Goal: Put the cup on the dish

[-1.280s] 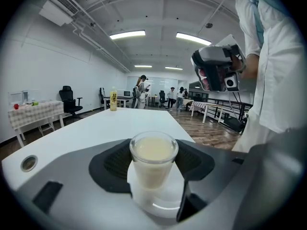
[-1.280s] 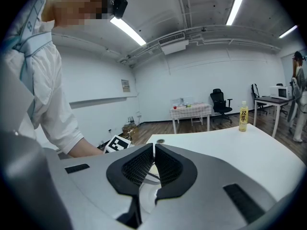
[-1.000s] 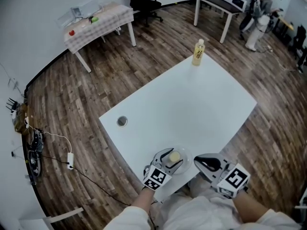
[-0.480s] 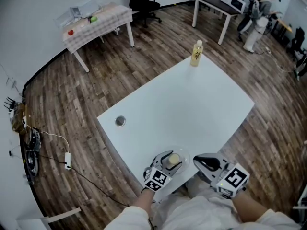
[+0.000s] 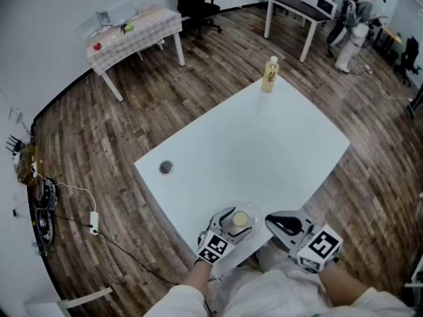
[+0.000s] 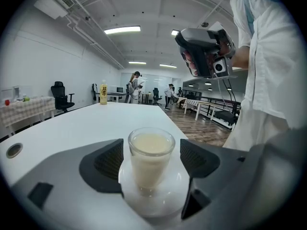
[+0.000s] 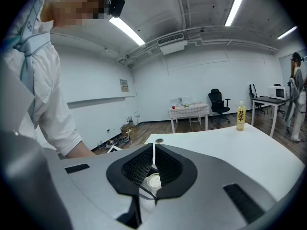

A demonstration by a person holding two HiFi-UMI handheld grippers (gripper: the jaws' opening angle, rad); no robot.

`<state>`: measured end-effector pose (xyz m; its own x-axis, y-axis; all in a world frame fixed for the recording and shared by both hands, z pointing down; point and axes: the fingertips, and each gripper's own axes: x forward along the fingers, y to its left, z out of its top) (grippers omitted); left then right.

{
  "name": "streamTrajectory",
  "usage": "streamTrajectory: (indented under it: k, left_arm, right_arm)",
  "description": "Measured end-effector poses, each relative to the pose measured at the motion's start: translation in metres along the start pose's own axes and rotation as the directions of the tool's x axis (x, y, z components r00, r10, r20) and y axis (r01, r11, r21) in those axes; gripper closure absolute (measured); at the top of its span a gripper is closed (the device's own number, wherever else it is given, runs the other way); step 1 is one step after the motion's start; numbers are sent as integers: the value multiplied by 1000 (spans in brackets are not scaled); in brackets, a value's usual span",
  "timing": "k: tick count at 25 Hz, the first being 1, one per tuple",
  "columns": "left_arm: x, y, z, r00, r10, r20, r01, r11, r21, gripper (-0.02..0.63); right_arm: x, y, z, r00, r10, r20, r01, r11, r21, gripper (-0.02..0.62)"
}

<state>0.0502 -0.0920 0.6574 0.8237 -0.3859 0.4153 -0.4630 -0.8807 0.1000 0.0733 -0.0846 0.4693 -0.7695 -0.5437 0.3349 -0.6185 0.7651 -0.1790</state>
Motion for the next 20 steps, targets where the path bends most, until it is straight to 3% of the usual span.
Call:
streamTrajectory:
  k: [20]
  left_arm:
    - [-13,-1,24,998,-4,57,3,1000,17,244]
  right_arm:
    - [2,3,3,1000,2,16,-2,1000,-7,561]
